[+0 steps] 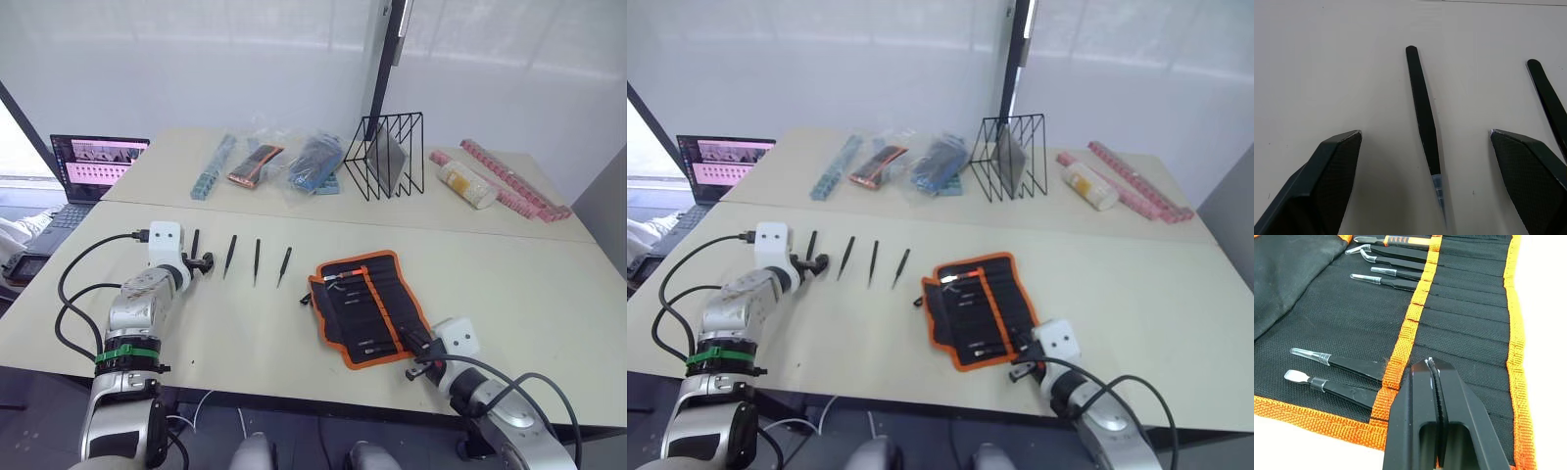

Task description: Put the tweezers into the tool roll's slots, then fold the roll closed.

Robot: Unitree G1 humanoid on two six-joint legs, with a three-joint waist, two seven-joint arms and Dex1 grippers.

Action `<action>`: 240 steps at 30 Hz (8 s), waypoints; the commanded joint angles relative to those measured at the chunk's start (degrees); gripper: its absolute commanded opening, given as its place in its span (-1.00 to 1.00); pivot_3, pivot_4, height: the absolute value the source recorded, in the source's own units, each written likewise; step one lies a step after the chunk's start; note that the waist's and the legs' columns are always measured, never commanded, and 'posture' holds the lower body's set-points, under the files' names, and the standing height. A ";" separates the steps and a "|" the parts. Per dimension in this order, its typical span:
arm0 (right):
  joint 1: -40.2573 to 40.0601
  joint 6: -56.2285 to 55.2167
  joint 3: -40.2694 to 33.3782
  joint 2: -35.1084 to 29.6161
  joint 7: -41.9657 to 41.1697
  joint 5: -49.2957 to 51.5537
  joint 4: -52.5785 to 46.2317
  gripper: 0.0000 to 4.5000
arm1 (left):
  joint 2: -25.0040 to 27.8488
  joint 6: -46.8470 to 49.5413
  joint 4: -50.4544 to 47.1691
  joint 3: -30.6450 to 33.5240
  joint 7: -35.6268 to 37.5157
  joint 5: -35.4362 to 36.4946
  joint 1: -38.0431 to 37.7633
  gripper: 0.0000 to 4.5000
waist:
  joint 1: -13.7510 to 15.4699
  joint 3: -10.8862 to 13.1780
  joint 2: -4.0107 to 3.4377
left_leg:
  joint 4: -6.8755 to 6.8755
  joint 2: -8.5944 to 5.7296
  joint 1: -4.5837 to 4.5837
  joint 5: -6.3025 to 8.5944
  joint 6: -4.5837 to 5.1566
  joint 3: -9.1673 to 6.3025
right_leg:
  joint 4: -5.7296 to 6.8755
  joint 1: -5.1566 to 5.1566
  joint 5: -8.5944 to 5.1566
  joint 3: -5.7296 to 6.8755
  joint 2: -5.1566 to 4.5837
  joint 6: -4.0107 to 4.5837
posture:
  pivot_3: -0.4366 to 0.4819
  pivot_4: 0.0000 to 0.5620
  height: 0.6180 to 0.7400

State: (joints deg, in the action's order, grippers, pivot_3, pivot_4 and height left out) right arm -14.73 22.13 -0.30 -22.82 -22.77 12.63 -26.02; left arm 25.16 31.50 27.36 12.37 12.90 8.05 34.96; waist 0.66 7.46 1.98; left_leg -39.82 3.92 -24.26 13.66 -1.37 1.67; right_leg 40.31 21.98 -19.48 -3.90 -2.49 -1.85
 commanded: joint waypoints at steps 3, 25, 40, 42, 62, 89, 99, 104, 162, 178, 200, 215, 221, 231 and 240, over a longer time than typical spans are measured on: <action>-0.14 2.98 -0.02 -0.14 0.55 -0.20 -0.04 -1.00 | -1.39 -1.23 5.90 -1.22 1.07 -0.42 0.44 0.05 | 0.01 -0.05 -0.09 | 0.00 -0.02 0.00 -0.03 0.00 0.00 | -0.01 -0.02 -0.01 -0.01 0.01 -0.02 | -0.05 -0.47 0.09; 0.27 8.14 0.09 -0.79 0.49 -0.33 -3.87 -1.00 | 3.03 -1.32 -27.21 -7.95 13.74 3.22 -2.07 -0.99 | 0.03 0.21 0.35 | 0.01 -0.01 -0.45 -0.07 -0.09 -0.06 | -0.10 0.27 -0.01 0.00 0.02 -0.03 | -0.05 -0.47 0.09; -0.84 8.89 2.55 1.87 3.53 -1.65 -5.20 -1.00 | -2.84 19.13 -31.27 -29.53 31.49 9.87 10.42 -0.99 | -0.94 0.26 0.24 | 0.04 -0.02 -0.44 -0.08 -0.07 -0.14 | -0.15 0.25 -0.03 -0.07 0.14 -0.06 | -0.05 -0.47 0.09; -1.00 8.65 2.72 2.20 3.84 -1.69 -5.44 -1.00 | -1.57 19.70 -31.71 -32.42 33.28 9.13 10.72 -0.99 | -1.27 0.31 0.17 | 0.06 -0.02 -0.43 -0.08 -0.07 -0.14 | -0.15 0.25 -0.03 -0.07 0.14 -0.06 | -0.05 -0.47 0.09; -5.27 6.58 5.08 5.01 7.17 -3.86 -7.45 -1.00 | 2.44 13.84 -26.85 -50.37 44.00 -4.00 16.32 -0.99 | -1.20 0.49 -0.10 | 0.06 -0.02 -0.47 -0.08 -0.07 -0.16 | -0.21 0.26 -0.08 -0.13 0.18 -0.10 | -0.05 -0.47 0.09; -5.87 7.89 8.22 5.10 7.36 -5.88 -8.20 -1.00 | -15.00 -1.45 -3.41 -48.17 39.12 -12.89 19.44 -0.99 | -1.32 0.49 -0.10 | 0.04 -0.03 -0.47 -0.08 -0.06 -0.16 | -0.21 0.23 -0.09 -0.15 0.18 -0.12 | -0.05 -0.47 0.09; -5.41 11.22 8.18 4.02 6.84 -5.41 -7.82 -1.00 | -15.34 -2.80 -2.74 -46.58 38.85 -13.90 18.49 -0.47 | -1.31 0.49 -0.10 | -0.01 -0.03 -0.45 -0.09 -0.04 -0.16 | -0.21 0.19 -0.09 -0.15 0.18 -0.12 | -0.05 -0.47 0.09; -4.27 18.76 8.01 3.69 7.07 -3.87 -8.68 -1.00 | -13.77 -1.39 -6.31 -45.28 40.16 -13.53 18.39 0.25 | -1.53 0.48 -0.09 | -0.01 -0.03 -0.43 -0.10 -0.03 -0.16 | -0.18 0.18 -0.09 -0.15 0.19 -0.11 | -0.05 -0.47 0.09; 7.66 26.69 3.31 -0.31 2.33 -0.16 -3.27 -1.00 | 1.06 10.01 -30.45 -4.72 6.20 -1.80 -18.61 1.00 | -1.74 -0.12 1.20 | 0.11 0.24 0.09 -0.09 -0.05 -0.02 | -0.19 0.06 -0.10 -0.10 0.15 0.16 | -0.05 -0.47 0.09; 9.26 28.90 2.06 -1.06 2.36 0.15 -5.93 -1.00 | -7.14 10.27 -14.16 -7.86 0.79 -3.57 -8.52 -0.38 | -1.35 -0.46 0.48 | 0.12 -0.04 0.54 -0.10 -0.02 -0.09 | -0.30 -0.70 -0.11 -0.15 0.01 -0.06 | -0.05 -0.47 0.09; 10.14 28.89 3.30 -0.73 3.72 -0.43 -4.42 -1.00 | 8.91 17.01 -45.65 -11.26 25.73 13.46 -6.87 -0.99 | -1.73 0.04 0.78 | 0.52 -0.02 -0.09 -0.18 -0.13 -0.06 | -0.51 0.09 -0.06 -0.18 0.00 -0.02 | -0.05 -0.47 0.09; 6.39 28.73 2.63 -1.03 4.14 -0.19 -7.77 -1.00 | 11.49 18.84 -37.96 -39.61 42.00 7.21 9.28 -0.99 | -1.36 0.51 0.43 | 0.60 -0.07 -0.19 -0.21 -0.08 -0.05 | -0.57 0.20 -0.08 -0.22 0.08 -0.05 | -0.05 -0.47 0.09; 5.13 28.81 2.49 -0.32 5.41 -0.09 -8.62 -1.00 | 9.06 16.63 -31.83 -44.88 46.52 3.94 14.83 -0.99 | -1.01 0.63 0.40 | 0.65 -0.09 -0.35 -0.21 -0.07 -0.08 | -0.73 0.25 -0.09 -0.19 0.09 -0.06 | -0.05 -0.47 0.09; 3.95 29.29 3.17 0.60 7.22 -0.04 -9.61 -1.00 | 4.29 14.27 -24.24 -50.22 48.69 -3.29 20.02 -0.99 | -0.75 0.67 0.38 | 0.65 -0.09 -0.41 -0.22 -0.06 -0.11 | -0.78 0.25 -0.09 -0.16 0.09 -0.06 | -0.05 -0.47 0.09; 4.15 29.46 4.13 1.56 8.36 -0.06 -9.62 -1.00 | -0.48 11.15 -18.74 -52.17 49.86 -7.88 23.56 -0.99 | -0.68 0.67 0.38 | 0.64 -0.10 -0.42 -0.23 -0.05 -0.12 | -0.78 0.25 -0.09 -0.16 0.10 -0.06 | -0.05 -0.47 0.09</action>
State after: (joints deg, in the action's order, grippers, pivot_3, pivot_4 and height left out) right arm -8.85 48.61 2.41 -21.27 -14.74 13.07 -38.40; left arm 25.30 43.90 9.05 -39.61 62.17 1.21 56.84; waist -0.02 8.13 2.36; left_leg -39.18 3.82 -24.67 13.43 -1.41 1.54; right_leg 39.53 22.23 -19.57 -4.06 -2.39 -1.91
